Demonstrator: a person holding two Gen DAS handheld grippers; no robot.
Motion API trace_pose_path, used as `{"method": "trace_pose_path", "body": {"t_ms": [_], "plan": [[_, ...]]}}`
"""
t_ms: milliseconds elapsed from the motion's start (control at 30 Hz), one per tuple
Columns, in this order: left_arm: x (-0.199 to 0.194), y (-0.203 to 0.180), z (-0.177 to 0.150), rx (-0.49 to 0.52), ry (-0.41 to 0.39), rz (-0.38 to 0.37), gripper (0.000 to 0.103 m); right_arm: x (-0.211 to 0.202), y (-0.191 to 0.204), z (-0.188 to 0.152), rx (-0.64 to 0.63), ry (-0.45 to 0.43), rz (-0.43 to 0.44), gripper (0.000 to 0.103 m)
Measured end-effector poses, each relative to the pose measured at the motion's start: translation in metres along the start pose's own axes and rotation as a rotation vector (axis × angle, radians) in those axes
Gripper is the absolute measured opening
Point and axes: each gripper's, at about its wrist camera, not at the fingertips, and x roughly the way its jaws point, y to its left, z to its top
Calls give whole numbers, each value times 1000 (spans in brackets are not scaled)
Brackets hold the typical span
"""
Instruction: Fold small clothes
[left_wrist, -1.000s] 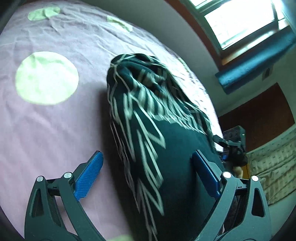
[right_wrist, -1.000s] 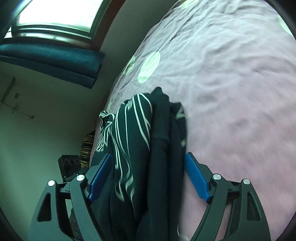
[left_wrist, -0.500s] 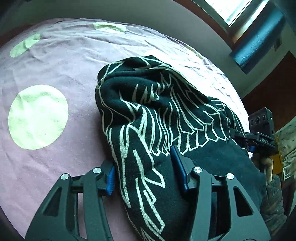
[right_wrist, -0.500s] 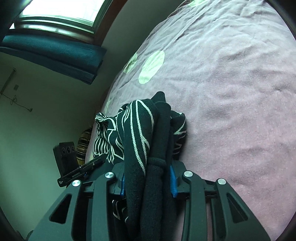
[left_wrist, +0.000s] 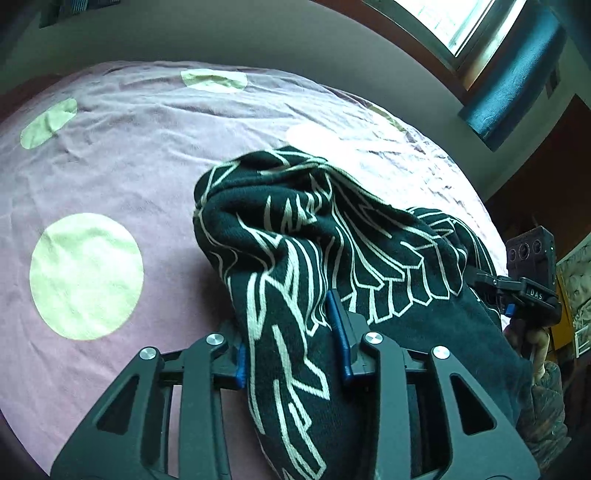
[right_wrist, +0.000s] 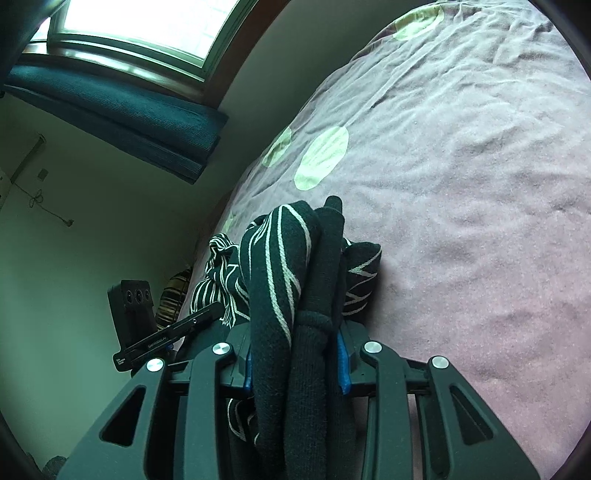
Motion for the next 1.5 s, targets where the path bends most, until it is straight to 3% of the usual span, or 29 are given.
{"method": "trace_pose_path", "body": {"t_ms": [133,267,333,400,500,733,933,1033,1100,1133,1267,1333,1400,1467,1500], "plan": [[7,0,-3,0,11,24,34,7,-7,0,23,10,-9,33],[8,-4,-6,43,1,49,45,6,-14,-3,61,5,25,37],[4,-6,-8,60,-1,62,55,5,-13,-3,75,16,22,44],[-1,-7,-9,60,-6,57,71,0,-9,-5,90,22,-3,60],[-21,-8,-19,37,-20,-5,81,-15,-1,-13,103,2,-22,71],[-66,-22,-68,-16,-38,-98,86,-53,40,-60,-59,52,-191,71],[-78,-33,-107,-53,-57,-86,90,-65,56,-97,-158,31,-326,83],[-84,-30,-117,-104,-62,-97,90,-65,30,-99,-52,45,-246,85],[-88,-29,-121,-115,-64,-97,90,-58,3,-100,83,92,-87,85],[-89,-27,-124,-128,-60,-114,90,-57,0,-99,82,90,-66,85],[-84,-21,-130,-168,-31,-199,91,-38,10,-92,16,156,-22,87],[-74,-20,-130,-180,-4,-257,92,-25,15,-88,-26,176,-54,87],[-59,-15,-130,-214,26,-308,96,-17,16,-84,-24,167,-42,84],[-40,-6,-131,-273,55,-393,96,-13,15,-82,-19,163,-49,79],[-36,-5,-131,-281,55,-401,95,-14,16,-83,-27,164,-60,75]]}}
